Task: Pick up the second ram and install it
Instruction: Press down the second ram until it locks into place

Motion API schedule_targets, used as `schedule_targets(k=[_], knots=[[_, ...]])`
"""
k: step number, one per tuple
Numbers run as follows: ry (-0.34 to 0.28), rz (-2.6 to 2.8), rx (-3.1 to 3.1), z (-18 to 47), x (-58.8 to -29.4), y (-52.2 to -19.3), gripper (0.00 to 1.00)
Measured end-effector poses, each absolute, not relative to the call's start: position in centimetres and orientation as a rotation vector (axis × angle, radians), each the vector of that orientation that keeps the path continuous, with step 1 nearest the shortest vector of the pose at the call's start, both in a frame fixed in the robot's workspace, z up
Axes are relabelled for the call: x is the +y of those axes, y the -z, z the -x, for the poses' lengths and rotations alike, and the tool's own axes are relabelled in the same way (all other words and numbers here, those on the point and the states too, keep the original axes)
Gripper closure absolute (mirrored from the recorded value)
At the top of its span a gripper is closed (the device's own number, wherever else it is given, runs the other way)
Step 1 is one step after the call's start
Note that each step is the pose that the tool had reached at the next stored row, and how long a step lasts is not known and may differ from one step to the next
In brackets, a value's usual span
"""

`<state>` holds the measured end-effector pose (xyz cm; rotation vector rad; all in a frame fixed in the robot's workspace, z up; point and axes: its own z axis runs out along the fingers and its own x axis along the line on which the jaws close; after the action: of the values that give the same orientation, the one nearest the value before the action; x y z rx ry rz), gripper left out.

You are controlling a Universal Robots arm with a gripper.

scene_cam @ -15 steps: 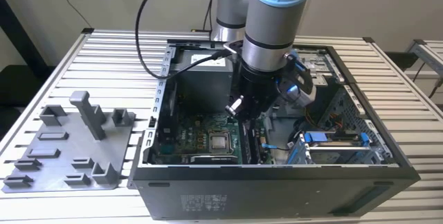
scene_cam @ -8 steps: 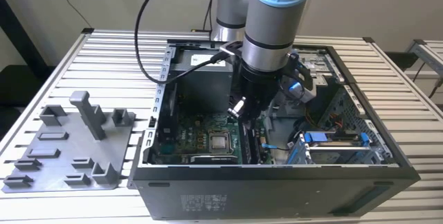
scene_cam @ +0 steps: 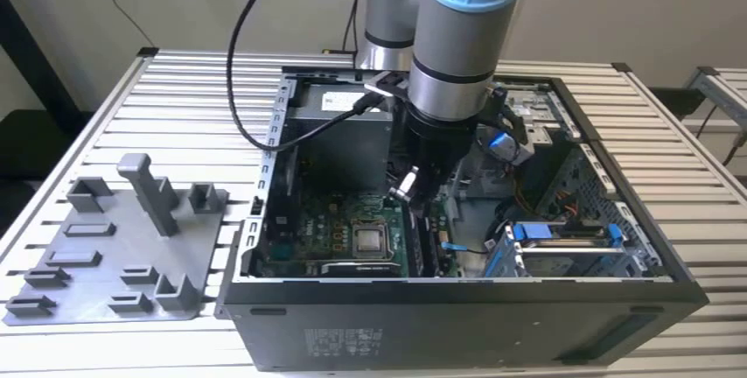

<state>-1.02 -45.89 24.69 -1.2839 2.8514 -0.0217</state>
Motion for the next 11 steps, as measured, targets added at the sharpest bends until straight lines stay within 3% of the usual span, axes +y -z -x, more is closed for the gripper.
schedule_targets(k=[11], knots=[[0.019, 1.56, 2.709, 1.02, -45.9, -24.66, 0.89]])
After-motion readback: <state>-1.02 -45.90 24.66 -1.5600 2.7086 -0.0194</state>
